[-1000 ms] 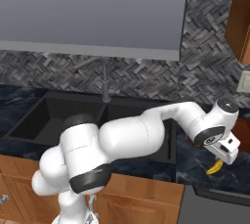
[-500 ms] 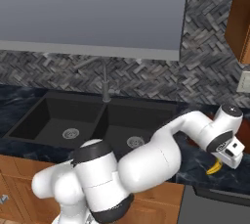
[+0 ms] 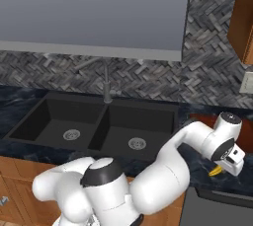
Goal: Pick up all produce items and place them in the sink. Turn on the sink faucet to wash them. Then turn the sink off and put them in the tray.
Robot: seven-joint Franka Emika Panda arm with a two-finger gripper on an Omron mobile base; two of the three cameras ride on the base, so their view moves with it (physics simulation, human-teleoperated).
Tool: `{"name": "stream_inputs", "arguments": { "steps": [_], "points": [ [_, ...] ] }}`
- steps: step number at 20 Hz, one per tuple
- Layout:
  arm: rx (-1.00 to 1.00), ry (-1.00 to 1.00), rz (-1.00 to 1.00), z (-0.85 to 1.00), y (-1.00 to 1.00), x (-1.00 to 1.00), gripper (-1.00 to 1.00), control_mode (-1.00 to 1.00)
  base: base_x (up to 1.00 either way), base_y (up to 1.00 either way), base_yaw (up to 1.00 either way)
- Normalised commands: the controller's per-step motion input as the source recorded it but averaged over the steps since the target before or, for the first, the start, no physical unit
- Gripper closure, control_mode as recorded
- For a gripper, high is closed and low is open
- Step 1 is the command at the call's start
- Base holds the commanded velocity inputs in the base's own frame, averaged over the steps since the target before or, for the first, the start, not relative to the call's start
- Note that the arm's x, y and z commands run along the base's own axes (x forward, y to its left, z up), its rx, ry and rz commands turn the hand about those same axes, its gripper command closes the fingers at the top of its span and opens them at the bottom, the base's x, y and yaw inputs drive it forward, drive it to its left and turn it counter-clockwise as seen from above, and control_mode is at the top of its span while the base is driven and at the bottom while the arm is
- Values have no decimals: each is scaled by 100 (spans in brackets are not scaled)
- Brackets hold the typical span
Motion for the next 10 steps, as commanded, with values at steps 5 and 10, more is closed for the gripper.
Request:
{"name": "stream_inputs", "arguments": {
  "steps": [5, 10],
  "points": [
    [0, 0, 0, -25, -14, 0, -100, -100, 0, 0, 0],
    [0, 2, 0, -28, -6, 0, -100, -100, 0, 0, 0]
  ]
}}
